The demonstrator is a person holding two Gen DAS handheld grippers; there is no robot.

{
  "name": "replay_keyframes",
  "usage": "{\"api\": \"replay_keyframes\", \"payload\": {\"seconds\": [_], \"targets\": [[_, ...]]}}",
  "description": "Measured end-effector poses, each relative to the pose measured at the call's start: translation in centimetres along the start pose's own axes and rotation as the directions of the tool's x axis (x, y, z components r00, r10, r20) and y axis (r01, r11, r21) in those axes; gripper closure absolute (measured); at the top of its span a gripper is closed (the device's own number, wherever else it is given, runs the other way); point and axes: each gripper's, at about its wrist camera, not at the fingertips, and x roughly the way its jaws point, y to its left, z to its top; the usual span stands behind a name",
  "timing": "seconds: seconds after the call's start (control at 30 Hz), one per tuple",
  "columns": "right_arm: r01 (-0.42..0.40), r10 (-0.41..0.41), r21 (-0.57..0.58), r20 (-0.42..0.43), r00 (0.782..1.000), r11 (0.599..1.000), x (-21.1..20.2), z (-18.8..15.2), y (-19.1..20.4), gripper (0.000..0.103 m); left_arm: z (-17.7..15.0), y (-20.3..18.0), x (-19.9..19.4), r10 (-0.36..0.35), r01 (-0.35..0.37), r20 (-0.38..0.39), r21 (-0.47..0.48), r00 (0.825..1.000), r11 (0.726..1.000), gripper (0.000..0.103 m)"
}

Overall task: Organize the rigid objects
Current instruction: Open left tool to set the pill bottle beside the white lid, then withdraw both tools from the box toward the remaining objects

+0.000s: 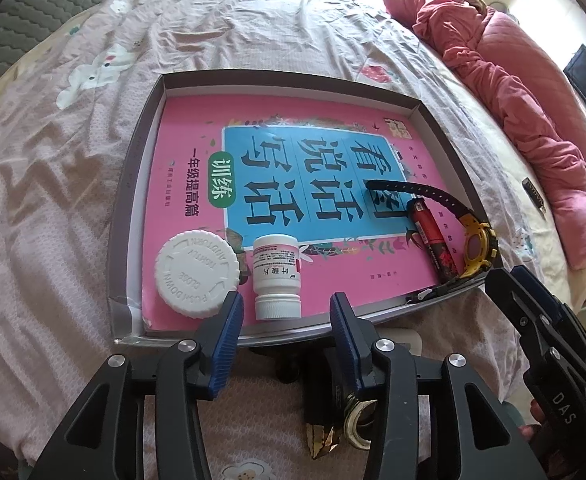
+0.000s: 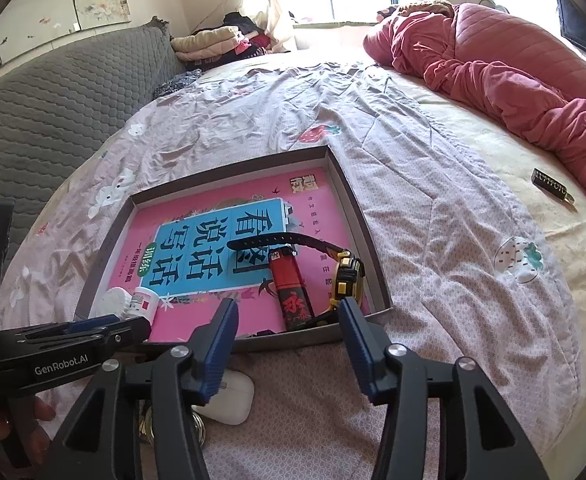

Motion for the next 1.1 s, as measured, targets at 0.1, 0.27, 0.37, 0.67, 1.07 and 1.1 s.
{"api": "replay_keyframes", "payload": {"seconds": [0.1,0.27,0.37,0.67,1.07,1.1], "targets": [[0.0,0.0,-0.001,0.0,1.0,1.0,-0.2,0.0,0.1,0.05,-0.1,0.1,-0.2,-0.001,0.001,0.005,-0.003,1.0,1.0,0.057],[0.0,0.0,-0.003,0.005,1.0,1.0,-0.5,0.2,0.2,0.05,-0.2,0.3,-0.6,-0.004,0.004,0.011,-0.005,1.0,1.0,0.056],[-0.009,0.009,0.007,0.014,1.0,1.0,-0.8,0.3,0.2,0.049,-0.3,0.4,-0.9,-0.005,0.005,0.017,-0.012,1.0,1.0,0.056],[-0.009,0.009,-0.007,0.026,1.0,1.0,-1.4,0.5,0.3,0.049,-0.7,0.3,-1.8,-0.009,0.01,0.028,-0.016,1.0,1.0,0.055],[-0.015,0.017,-0.029,0.056,0.998,0.999,-2.8,0.9,0.8,0.04,-0.7,0.2,-4.0,-0.023,0.024,0.068,-0.013,0.997,1.0,0.042],[-0.015,0.017,-0.031,0.06,0.998,0.999,-3.0,1.0,0.9,0.039,-0.7,0.2,-4.2,-0.024,0.025,0.07,-0.014,0.997,1.0,0.041]]}}
